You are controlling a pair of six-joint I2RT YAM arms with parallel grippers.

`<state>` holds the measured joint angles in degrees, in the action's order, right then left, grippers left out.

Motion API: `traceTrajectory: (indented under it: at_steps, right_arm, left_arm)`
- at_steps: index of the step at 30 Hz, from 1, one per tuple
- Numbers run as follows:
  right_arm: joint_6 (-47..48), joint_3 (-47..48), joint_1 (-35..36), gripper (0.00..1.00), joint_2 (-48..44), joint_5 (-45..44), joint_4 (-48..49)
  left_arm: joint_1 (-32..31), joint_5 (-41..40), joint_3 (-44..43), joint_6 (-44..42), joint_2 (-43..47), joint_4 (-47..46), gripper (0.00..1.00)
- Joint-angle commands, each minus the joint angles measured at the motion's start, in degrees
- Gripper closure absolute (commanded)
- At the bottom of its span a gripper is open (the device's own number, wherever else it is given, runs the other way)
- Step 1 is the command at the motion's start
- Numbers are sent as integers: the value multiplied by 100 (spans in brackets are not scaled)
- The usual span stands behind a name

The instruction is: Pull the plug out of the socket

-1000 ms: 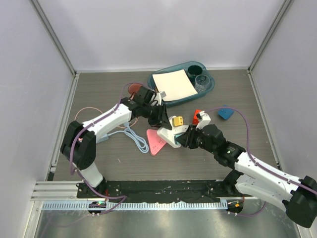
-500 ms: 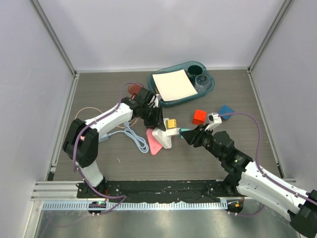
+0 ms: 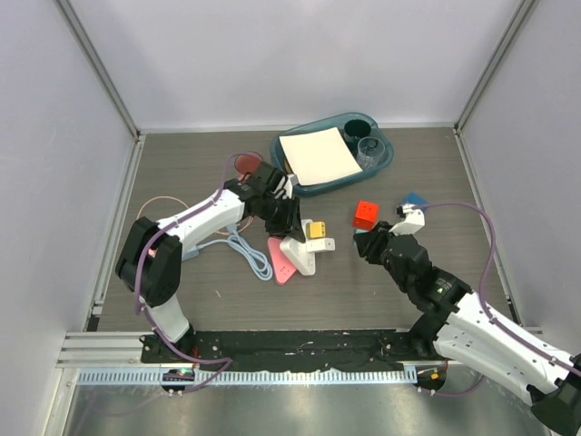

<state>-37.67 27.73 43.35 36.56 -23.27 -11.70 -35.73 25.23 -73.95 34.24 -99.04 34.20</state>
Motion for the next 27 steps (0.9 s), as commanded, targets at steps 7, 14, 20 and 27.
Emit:
traceTrajectory:
  at_steps: [7,14,20,27]
  right_arm:
    - [-355,444,-1546,91,1160,-358,-965]
    - [-39,672,-3297,86,2012,550,-685]
    - [58,620,-4123,77,2733,982,-61]
    - [84,796,-4572,41,3016,1237,11]
  left_arm:
    - [4,649,21,21,351,-501,100]
    - [4,764,39,48,377,-545,100]
    - [4,764,48,48,474,-545,100]
    - [4,834,74,118,430,-624,100]
